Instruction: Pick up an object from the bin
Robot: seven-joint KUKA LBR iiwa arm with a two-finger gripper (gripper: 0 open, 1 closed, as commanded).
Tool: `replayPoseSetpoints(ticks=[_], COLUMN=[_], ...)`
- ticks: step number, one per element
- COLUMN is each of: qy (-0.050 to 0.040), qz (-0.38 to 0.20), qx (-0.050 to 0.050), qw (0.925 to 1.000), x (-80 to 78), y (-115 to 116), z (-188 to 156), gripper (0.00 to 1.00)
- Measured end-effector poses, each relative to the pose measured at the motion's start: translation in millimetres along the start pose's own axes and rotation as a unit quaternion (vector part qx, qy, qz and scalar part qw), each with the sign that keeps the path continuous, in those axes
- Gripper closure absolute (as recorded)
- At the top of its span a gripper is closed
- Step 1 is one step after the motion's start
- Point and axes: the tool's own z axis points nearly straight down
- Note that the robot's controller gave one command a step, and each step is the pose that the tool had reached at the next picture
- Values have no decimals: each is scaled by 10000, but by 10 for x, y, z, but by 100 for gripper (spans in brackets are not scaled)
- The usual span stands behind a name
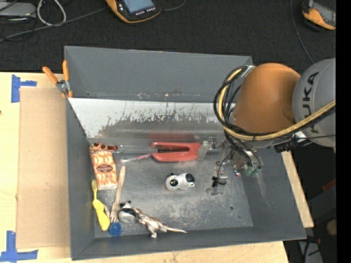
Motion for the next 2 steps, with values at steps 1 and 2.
replayPoseSetpoints(ticks=[1,2], qy=[-38,-43], qz=[1,198], qx=[0,-3], qw=[10000,9998], x=[-13,-195], y=[0,88], z=[-46,961], gripper=[0,0])
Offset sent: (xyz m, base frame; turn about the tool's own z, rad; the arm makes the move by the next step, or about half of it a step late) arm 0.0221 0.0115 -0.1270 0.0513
